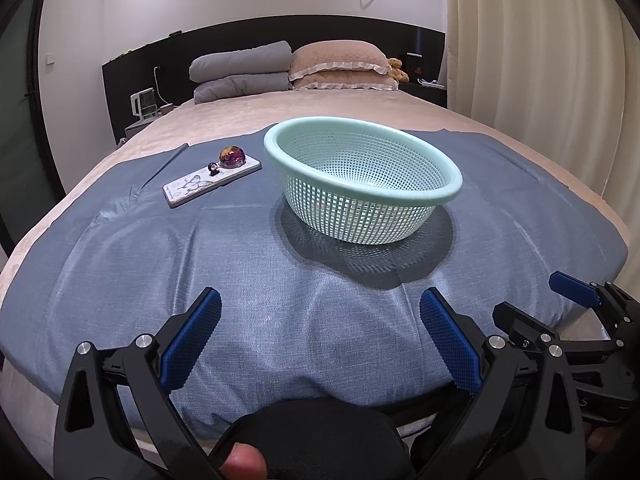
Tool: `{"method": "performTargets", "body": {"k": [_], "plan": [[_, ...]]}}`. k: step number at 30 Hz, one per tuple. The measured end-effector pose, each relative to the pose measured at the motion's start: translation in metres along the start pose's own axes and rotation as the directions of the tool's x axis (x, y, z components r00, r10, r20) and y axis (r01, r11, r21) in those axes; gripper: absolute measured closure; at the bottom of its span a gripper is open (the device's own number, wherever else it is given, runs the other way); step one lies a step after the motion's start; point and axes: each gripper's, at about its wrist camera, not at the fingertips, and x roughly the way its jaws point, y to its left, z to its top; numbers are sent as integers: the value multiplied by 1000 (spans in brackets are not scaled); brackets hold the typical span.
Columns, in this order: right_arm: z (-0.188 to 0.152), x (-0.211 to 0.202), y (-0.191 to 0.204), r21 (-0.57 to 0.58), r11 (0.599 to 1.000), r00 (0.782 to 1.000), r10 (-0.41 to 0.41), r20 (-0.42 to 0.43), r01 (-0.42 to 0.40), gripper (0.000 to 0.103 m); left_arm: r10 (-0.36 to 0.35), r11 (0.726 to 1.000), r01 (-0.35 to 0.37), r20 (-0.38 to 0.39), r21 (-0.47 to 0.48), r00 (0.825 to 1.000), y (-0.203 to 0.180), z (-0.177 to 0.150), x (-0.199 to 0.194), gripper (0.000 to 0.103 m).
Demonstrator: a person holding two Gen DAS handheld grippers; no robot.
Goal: Organize jewelry
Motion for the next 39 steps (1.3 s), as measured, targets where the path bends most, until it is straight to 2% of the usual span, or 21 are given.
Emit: {"method": "performTargets", "body": {"k": [12, 23, 30, 38, 39], "plan": [[0, 1, 1, -4, 1000, 1000, 0, -3, 0, 16, 6, 1000, -6, 4, -14, 1000, 3, 0, -1, 6], [0, 2, 1, -5, 1000, 1000, 0, -6, 0, 16, -24, 1000, 24, 15, 14, 1000, -2, -1, -4, 6], [0, 2, 1, -6, 1000, 1000, -1, -6, 1, 16, 3, 1000, -3, 4, 15, 1000, -2, -1, -1, 6], [0, 2, 1, -7, 1000, 1000, -3, -6, 3, 16, -19, 1000, 19, -33, -15, 999, 4, -2, 4, 6], [0, 2, 1, -8, 1000, 1000, -4, -5, 4, 16, -5, 1000, 4, -38, -14, 999, 3, -2, 5, 6]]}}
